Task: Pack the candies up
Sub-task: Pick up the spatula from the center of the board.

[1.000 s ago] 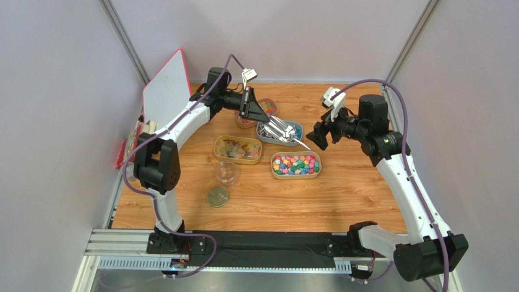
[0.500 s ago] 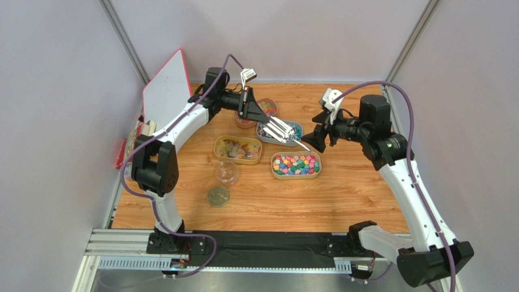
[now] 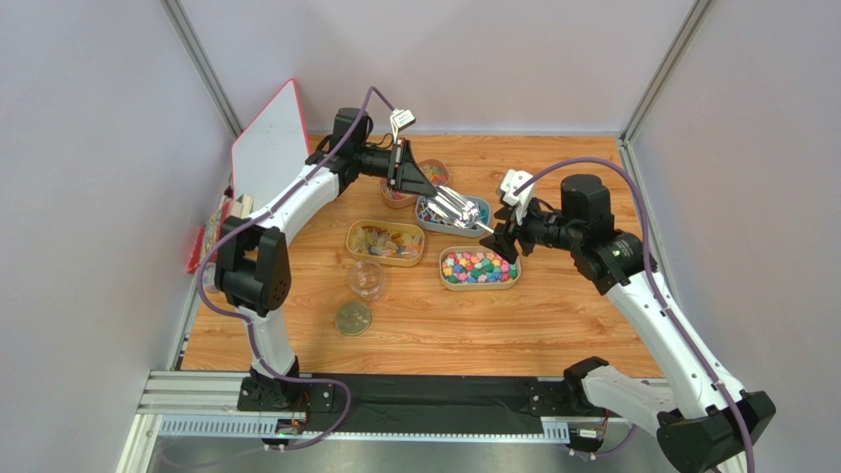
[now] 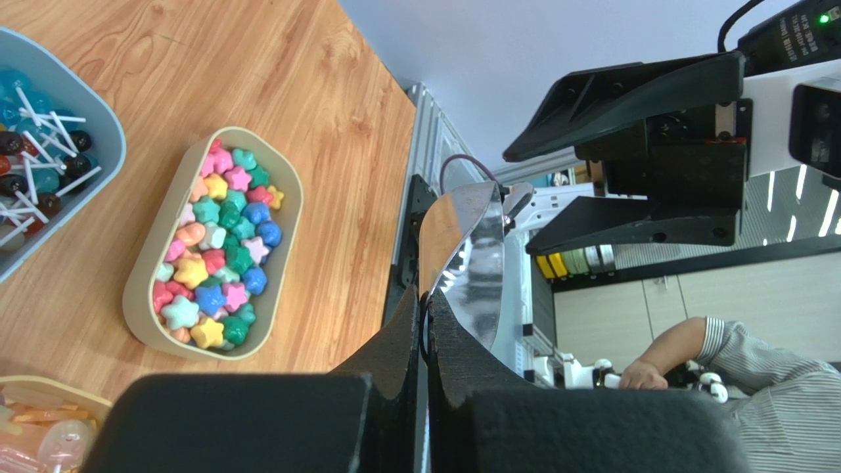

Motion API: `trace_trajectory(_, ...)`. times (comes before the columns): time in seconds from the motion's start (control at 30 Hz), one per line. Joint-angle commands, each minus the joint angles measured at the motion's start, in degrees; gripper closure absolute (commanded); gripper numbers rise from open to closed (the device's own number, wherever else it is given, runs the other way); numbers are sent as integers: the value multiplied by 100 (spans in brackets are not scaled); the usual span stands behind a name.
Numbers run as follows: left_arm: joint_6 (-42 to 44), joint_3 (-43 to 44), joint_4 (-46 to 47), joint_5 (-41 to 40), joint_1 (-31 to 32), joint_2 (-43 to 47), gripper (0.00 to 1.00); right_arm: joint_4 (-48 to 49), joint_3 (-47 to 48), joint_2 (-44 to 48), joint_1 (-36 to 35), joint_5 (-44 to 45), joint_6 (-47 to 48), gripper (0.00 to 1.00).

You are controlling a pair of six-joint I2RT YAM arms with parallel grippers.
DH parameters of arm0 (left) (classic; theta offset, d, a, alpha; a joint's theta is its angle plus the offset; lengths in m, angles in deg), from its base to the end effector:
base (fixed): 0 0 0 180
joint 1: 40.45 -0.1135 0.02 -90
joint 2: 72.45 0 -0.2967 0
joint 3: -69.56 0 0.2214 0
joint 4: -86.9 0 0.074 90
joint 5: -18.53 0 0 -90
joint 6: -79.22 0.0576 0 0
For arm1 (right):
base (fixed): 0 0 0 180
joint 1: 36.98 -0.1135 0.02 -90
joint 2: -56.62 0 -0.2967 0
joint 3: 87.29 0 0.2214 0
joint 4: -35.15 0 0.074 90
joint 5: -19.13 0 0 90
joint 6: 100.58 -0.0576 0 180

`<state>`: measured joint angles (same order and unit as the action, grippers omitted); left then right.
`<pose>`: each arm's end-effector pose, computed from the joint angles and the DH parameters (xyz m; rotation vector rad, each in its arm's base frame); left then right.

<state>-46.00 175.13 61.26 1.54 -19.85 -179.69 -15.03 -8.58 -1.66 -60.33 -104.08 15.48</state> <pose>0.3644 -0.1958 0.3487 0.6374 2.0908 -1.8714 0.1505 0.0993 0.3825 -1.1596 1.6859 0.5734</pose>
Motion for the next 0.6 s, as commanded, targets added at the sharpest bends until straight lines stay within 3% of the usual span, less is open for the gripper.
trace_trajectory(0.0,95,244,42,55,-12,28,100,554,-84,-43,-108,623,110,37)
trace_trajectory(0.57,261,227,-90,20,-12,10,100,370,39,-412,-108,403,39,58)
